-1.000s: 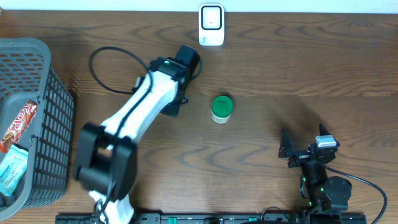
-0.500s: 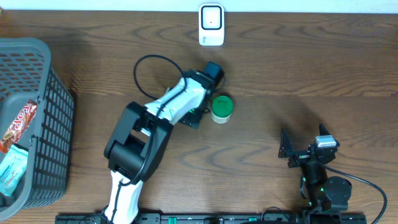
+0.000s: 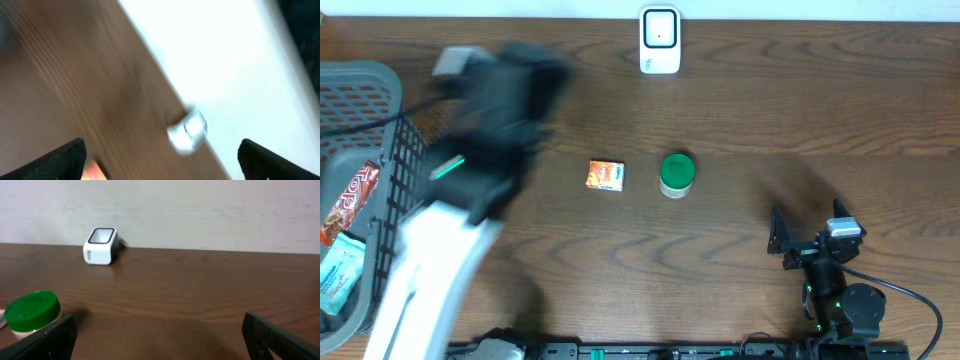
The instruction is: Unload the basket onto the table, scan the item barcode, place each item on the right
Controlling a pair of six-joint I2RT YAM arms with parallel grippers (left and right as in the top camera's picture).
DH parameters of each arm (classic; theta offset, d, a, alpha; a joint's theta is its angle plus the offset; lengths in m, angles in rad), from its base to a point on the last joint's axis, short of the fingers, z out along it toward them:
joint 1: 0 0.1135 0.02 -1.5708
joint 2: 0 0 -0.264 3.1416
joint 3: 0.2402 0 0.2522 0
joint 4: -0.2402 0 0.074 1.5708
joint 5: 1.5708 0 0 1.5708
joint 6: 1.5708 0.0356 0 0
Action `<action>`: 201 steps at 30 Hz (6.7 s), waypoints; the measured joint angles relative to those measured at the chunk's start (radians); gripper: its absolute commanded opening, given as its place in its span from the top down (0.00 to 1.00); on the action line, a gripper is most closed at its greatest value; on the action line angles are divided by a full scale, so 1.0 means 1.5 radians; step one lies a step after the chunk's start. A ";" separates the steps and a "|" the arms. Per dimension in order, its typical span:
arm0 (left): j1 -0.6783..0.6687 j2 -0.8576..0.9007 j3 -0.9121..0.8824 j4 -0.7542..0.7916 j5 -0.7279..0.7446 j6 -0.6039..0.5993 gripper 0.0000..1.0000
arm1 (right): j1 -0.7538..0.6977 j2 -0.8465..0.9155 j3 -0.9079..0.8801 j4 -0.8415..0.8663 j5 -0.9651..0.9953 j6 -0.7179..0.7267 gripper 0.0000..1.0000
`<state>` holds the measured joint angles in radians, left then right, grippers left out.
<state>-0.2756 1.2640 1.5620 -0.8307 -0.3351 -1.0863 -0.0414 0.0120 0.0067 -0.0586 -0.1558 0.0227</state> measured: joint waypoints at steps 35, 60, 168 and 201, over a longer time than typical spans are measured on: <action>0.684 0.435 -0.013 0.026 0.116 0.032 0.02 | 0.000 0.000 0.000 0.000 0.000 0.000 0.01; 0.691 0.551 -0.001 0.034 0.106 -0.003 0.93 | 0.000 0.000 0.000 0.000 0.000 0.000 0.01; 0.775 0.291 0.098 -0.223 0.027 0.546 0.02 | 0.000 0.000 0.000 0.000 0.000 0.000 0.01; 0.685 0.570 0.097 -0.235 -0.056 0.672 0.02 | 0.000 0.000 0.000 0.000 0.000 0.000 0.01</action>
<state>0.7517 2.1189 1.7077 -1.1839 -0.4191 -0.0784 -0.0414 0.0120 0.0063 -0.0589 -0.1558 0.0227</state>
